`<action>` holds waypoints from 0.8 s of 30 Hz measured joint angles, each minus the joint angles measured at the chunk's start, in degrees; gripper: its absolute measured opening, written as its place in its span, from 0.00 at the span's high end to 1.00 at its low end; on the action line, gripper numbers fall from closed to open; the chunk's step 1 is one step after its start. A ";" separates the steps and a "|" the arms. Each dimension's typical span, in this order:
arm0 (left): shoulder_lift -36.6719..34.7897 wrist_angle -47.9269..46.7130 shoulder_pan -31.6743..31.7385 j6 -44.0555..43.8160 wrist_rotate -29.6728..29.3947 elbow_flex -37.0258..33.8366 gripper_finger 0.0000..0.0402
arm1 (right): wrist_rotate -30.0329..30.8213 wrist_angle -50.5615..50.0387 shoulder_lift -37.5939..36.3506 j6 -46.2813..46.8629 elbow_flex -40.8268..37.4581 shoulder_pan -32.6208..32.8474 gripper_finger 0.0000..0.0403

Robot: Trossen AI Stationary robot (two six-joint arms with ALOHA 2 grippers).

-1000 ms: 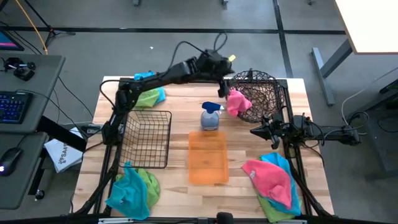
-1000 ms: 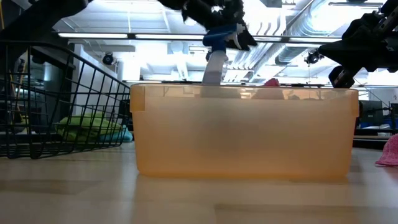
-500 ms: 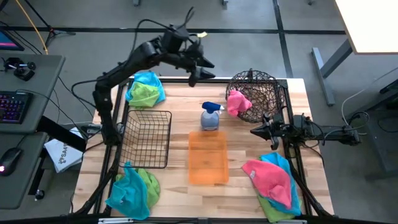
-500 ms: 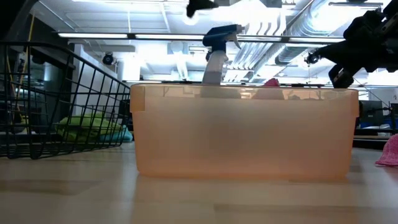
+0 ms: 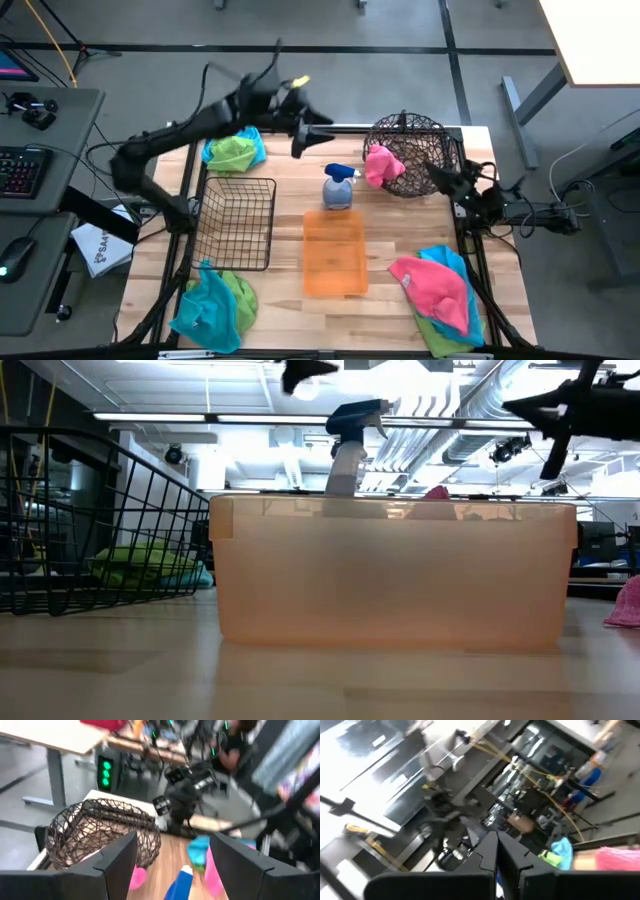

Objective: Sort microfiber towel by color & place in baskets
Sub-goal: Put the top pink microfiber cloth into the mesh basket

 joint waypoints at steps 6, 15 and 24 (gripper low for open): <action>-15.02 29.03 0.13 -12.16 -6.87 -27.92 0.41 | -0.99 7.85 2.49 7.46 0.01 -0.02 1.00; -26.60 29.41 0.20 -10.84 -13.01 -35.19 0.41 | -7.26 -1.26 29.09 6.06 15.65 -0.02 1.00; -30.37 25.90 0.82 -8.02 -14.46 -35.19 0.41 | -5.39 -30.66 53.42 3.05 36.43 -4.17 1.00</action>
